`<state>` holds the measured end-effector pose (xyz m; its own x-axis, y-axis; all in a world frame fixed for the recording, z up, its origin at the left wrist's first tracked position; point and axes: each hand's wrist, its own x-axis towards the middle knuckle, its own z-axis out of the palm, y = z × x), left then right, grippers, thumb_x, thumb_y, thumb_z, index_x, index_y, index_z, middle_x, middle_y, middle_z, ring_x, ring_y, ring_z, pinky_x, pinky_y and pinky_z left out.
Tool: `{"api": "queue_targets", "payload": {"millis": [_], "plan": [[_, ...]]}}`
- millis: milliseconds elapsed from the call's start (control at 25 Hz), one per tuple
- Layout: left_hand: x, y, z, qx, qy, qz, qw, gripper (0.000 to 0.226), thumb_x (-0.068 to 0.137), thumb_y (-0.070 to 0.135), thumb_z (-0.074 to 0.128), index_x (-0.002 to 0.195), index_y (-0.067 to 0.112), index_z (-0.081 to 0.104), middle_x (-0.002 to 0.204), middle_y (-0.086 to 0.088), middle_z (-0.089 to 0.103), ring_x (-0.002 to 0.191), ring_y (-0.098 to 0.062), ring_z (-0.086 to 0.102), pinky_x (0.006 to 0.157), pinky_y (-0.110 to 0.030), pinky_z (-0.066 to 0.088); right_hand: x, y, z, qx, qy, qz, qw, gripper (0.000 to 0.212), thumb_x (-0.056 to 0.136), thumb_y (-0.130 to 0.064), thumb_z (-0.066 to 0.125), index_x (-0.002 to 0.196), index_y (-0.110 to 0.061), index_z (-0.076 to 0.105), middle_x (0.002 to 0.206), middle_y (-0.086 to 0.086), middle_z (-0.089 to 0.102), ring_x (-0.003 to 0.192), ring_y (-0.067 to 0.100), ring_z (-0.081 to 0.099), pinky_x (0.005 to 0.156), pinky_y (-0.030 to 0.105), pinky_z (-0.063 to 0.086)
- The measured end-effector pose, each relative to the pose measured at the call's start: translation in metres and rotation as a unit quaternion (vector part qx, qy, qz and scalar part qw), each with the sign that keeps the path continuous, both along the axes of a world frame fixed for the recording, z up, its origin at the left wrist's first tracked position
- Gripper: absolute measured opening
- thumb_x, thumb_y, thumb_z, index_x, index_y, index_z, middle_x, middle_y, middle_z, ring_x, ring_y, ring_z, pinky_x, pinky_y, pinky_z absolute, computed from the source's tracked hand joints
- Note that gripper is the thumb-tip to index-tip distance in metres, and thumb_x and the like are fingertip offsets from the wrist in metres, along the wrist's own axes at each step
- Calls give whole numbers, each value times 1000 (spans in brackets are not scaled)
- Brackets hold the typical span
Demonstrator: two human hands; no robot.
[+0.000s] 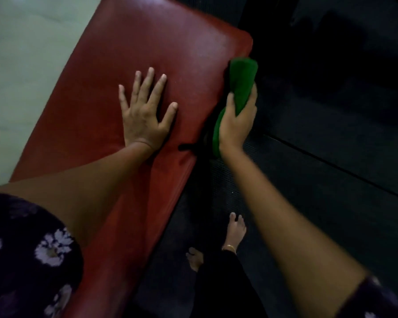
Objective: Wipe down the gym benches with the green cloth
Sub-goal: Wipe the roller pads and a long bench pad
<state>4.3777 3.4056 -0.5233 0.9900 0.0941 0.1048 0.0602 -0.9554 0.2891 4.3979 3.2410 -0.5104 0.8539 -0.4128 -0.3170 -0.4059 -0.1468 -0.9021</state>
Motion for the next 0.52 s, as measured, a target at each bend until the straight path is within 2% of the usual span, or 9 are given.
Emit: {"api": "queue_targets", "payload": {"millis": [80,200,440,520], "plan": [[3,-1,-1,-4,-1,-2,1000,60,92,53,33,144,23,36,154,-2,28,144,-23,17,115,-50,2,48,-15,4,-2,18,-12,1000,53,98,-28,48,147,-24,28,128,9,46,101,11,46,81,14,30],[5,-3,-4,4,-5,-1,1000,60,92,52,34,144,22,36,153,-2,29,144,-24,18,114,-50,3,61,-18,3,-5,6,-2,1000,54,98,-26,48,147,-22,29,124,5,47,100,8,44,69,2,29],[9,1,-5,5,-5,-13,1000,60,92,52,35,143,22,38,153,-4,30,143,-25,20,114,-51,4,-63,21,-3,29,-2,31,999,52,94,-20,54,141,-27,35,119,1,45,103,3,45,81,-4,31],[9,0,-6,3,-7,-9,1000,60,91,52,35,143,22,38,153,-3,31,143,-25,20,114,-51,4,-34,10,-3,41,-8,18,999,51,94,-19,54,142,-24,36,114,-4,42,99,-2,43,80,-3,30]]}}
